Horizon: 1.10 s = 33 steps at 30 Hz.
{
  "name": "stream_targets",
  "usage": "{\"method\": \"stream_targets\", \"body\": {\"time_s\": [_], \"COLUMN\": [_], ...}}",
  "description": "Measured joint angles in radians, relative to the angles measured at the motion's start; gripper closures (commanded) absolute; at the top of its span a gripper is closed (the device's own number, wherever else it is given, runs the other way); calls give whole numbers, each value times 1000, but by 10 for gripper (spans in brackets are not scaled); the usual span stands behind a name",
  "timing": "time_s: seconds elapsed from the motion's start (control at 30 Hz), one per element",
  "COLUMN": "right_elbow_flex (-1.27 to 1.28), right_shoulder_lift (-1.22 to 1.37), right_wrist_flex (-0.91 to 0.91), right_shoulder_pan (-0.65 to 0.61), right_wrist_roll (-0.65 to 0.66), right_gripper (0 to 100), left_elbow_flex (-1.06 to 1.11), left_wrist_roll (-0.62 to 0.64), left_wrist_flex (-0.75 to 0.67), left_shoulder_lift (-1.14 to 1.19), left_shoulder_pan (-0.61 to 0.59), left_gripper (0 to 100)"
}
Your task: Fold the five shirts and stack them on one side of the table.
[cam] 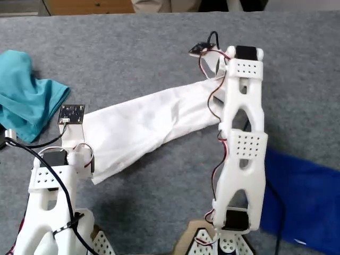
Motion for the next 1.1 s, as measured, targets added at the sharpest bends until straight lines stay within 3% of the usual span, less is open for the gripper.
{"method": "stream_targets", "body": {"time_s": [0.17, 0.3, 0.37, 0.5, 0.77, 0.97, 1.1], "right_elbow_flex": [-98, -84, -43, 100, 428, 468, 462], "right_shoulder_lift": [17, -11, -68, -203, -282, -258, -161], "right_wrist_flex": [18, 18, 18, 18, -68, -201, -242], "right_shoulder_pan": [2, 3, 3, -28, -242, -379, -405], "right_wrist_roll": [18, 18, 18, 18, -69, -153, -176], "right_gripper": [838, 819, 838, 996, 994, 994, 994], "left_elbow_flex": [0, 0, 0, -3, -48, -48, -48], "left_wrist_roll": [-8, -40, -44, -44, -44, -44, -44], "left_wrist_flex": [0, 0, 0, 0, 0, 0, 0], "left_shoulder_lift": [0, 0, 0, 0, 0, 0, 0], "left_shoulder_pan": [0, 0, 0, 0, 0, 0, 0], "left_gripper": [981, 981, 981, 981, 981, 981, 981]}}
